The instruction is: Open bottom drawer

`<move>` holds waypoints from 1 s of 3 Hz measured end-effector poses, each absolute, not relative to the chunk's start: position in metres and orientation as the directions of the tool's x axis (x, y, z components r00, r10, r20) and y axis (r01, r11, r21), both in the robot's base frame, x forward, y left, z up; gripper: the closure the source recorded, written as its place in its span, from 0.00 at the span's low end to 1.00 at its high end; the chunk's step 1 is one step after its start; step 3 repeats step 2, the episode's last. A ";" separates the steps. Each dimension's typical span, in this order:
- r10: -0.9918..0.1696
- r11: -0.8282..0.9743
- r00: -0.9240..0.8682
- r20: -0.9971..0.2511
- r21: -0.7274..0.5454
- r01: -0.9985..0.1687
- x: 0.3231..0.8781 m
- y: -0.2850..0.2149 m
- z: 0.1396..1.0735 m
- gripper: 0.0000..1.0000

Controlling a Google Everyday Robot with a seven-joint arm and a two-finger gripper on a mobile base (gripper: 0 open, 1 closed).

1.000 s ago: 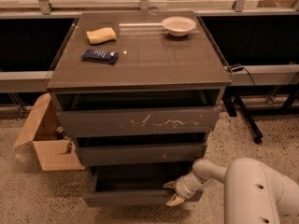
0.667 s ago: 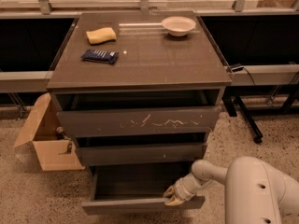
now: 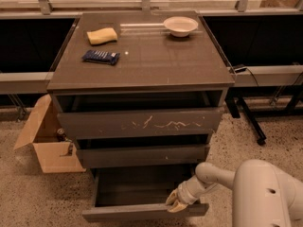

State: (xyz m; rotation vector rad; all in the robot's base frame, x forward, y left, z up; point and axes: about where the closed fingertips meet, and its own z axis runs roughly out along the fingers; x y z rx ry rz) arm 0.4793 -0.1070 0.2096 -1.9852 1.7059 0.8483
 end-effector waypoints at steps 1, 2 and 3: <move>-0.739 -0.188 0.091 -0.667 0.074 -0.979 0.481 -0.110 0.222 0.15; -0.727 -0.187 0.144 -0.672 -0.008 -0.982 0.490 -0.126 0.274 0.00; -0.727 -0.187 0.144 -0.672 -0.008 -0.982 0.490 -0.126 0.274 0.00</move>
Offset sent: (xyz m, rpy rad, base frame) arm 0.0280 -0.0448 0.1405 0.0465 -0.2165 -0.0034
